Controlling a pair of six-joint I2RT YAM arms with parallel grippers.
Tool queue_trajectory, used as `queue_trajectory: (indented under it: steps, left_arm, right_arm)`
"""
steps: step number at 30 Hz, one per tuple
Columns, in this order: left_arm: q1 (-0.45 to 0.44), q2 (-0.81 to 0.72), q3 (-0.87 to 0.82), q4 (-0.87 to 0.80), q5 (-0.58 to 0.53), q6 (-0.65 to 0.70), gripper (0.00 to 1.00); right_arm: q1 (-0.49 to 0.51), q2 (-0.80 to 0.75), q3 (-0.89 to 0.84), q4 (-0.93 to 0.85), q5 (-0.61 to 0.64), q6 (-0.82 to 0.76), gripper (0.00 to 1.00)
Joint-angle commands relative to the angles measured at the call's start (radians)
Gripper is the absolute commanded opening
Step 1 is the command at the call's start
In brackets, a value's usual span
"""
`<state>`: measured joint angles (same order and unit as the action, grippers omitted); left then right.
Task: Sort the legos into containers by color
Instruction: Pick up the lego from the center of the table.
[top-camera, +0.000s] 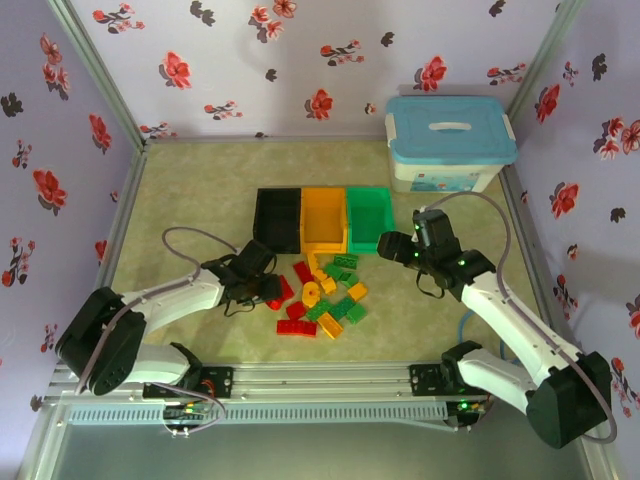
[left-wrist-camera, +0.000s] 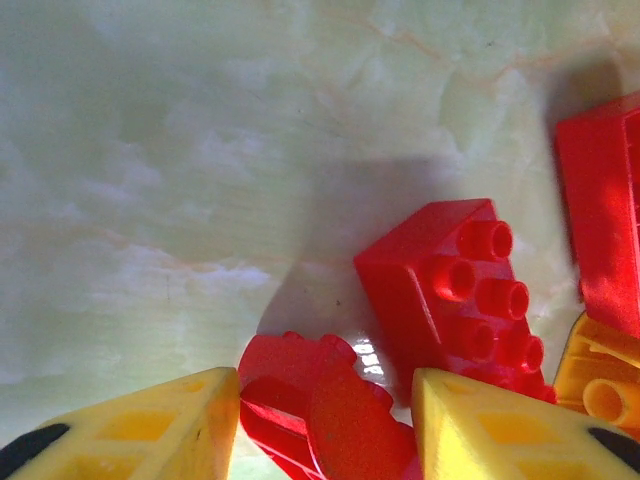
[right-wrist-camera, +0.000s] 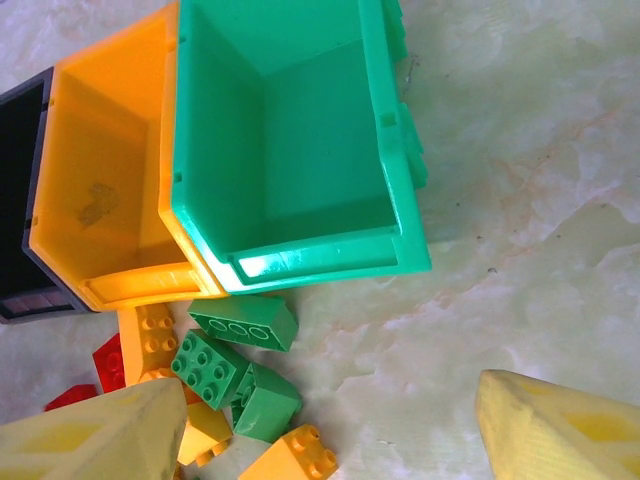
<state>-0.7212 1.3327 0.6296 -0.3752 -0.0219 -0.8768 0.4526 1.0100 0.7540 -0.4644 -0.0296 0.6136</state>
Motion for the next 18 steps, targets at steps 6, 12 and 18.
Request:
queue_trajectory:
  steps: [6,12,18]
  left_arm:
    - [0.005,0.002,-0.005,-0.023,0.013,-0.012,0.47]
    - [0.005,0.002,-0.023,-0.030,0.012,-0.018,0.46]
    - [0.004,-0.022,-0.041,-0.025,0.013,-0.022,0.36]
  right_arm:
    - [0.011,-0.008,0.008,0.040,0.016,0.026,0.76]
    - [0.012,-0.004,0.000,0.050,0.013,0.032,0.76]
    - [0.013,-0.010,-0.014,0.056,0.018,0.041,0.75]
